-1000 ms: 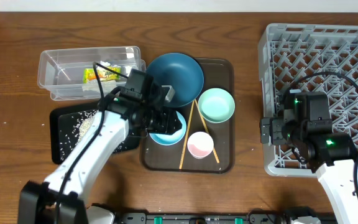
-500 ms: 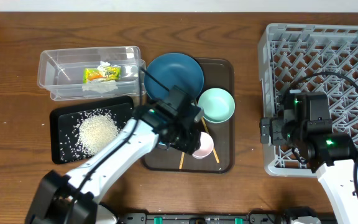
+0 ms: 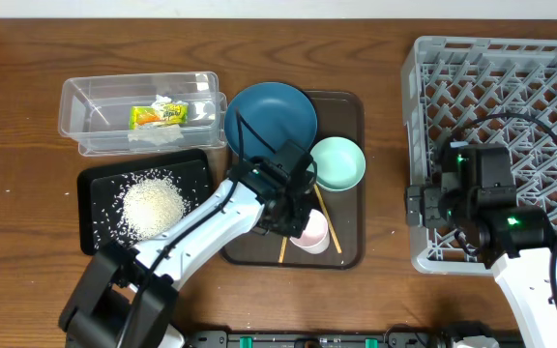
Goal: Sort waste into correct bins and load items into the dishwasher rack
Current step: 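Grasp the pink cup with the left gripper and lift it, then hand the pink cup from the left gripper to the right gripper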
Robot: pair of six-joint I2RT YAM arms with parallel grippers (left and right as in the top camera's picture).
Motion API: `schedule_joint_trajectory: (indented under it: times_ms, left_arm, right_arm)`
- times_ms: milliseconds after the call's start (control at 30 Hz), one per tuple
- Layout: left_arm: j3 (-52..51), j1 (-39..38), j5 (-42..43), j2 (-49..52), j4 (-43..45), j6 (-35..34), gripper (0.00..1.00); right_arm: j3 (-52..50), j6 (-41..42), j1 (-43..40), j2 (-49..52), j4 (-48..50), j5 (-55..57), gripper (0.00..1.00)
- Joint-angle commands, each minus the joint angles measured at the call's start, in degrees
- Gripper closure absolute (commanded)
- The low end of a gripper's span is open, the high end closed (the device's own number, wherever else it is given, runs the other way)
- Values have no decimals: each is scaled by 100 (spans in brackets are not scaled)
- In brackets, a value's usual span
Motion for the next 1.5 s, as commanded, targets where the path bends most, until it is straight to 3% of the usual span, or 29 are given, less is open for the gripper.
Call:
schedule_joint_trajectory:
  times_ms: [0, 133, 233, 367, 467, 567, 733, 1233, 1467]
  left_arm:
    - [254, 256, 273, -444, -2, -201, 94]
    - [264, 793, 1069, -887, 42, -208, 94]
    - [264, 1388, 1985, -1141, 195, -323, 94]
    - [260, 2166, 3528, -1161, 765, -748, 94]
    - [258, 2479, 3993, -1088, 1132, -1314, 94]
    - [256, 2557, 4356, -994, 1504, -1718, 94]
    - [254, 2433, 4911, -874, 2000, -2177, 94]
    - [256, 2135, 5633, -852, 2293, -2273, 94]
    - [256, 2138, 5628, -852, 2295, -2273, 94]
  right_arm:
    - [118, 483, 59, -31, -68, 992, 1]
    - [118, 835, -127, -31, -28, 981, 1]
    - [116, 859, -297, -31, 136, 50, 1]
    - [107, -17, -387, 20, 651, -2533, 1]
    - [107, -348, -365, 116, 1134, -4577, 1]
    - [107, -485, -271, 264, 1646, -5862, 1]
    - [107, -485, -13, 542, 2245, -6500, 1]
    - [107, -826, 409, 977, 3550, -6946, 1]
    - [107, -824, 409, 977, 4216, -7681, 13]
